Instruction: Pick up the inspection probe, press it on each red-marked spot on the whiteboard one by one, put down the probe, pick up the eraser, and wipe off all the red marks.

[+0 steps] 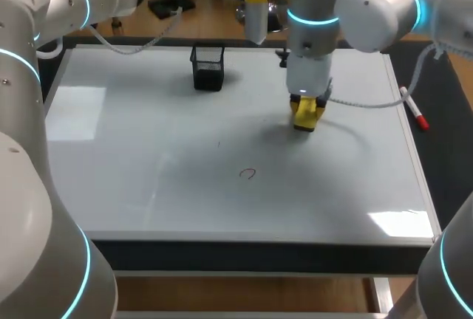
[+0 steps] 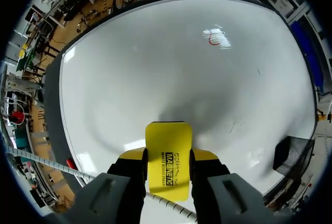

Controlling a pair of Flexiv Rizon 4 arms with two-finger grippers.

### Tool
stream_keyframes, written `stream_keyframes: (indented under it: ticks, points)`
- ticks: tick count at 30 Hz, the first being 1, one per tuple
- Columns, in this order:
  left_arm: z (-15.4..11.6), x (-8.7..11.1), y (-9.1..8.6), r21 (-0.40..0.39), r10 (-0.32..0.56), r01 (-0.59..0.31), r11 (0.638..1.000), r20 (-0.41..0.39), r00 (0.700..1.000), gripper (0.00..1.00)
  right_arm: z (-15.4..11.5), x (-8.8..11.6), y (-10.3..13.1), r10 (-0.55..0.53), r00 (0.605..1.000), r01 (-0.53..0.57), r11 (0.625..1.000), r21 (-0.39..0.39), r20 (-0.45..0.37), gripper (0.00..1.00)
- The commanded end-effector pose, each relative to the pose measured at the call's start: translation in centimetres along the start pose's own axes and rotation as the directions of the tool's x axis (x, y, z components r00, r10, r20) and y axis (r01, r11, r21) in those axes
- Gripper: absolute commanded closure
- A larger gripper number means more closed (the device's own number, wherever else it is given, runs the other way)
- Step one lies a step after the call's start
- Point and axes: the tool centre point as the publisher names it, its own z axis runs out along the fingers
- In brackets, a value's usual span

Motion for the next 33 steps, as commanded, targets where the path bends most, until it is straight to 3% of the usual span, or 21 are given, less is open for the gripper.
stream_keyframes:
  ticks: [1, 10, 17, 33]
  points:
    - [-0.3, -0.6, 0.2, 0.005, 0.000, 0.002, 1.000, -0.228, 0.974, 1.00, -0.7, 3.8, -0.2, 0.040, 0.999, -0.040, 0.999, 0.009, 0.030, 1.00]
    - [-0.3, -0.6, 0.2, 0.005, 0.000, 0.002, 1.000, -0.228, 0.974, 1.00, -1.2, 9.4, -0.9, 0.185, 0.981, -0.186, 0.982, 0.013, 0.059, 1.00]
    - [-0.3, -0.6, 0.2, 0.005, 0.000, 0.002, 1.000, -0.228, 0.974, 1.00, -1.3, 12.3, -1.1, 0.276, 0.960, -0.277, 0.961, 0.004, 0.049, 1.00]
    - [-0.3, -0.6, 0.2, 0.005, 0.000, 0.002, 1.000, -0.228, 0.974, 1.00, -1.3, 12.3, -1.1, 0.276, 0.960, -0.277, 0.961, 0.004, 0.049, 1.00]
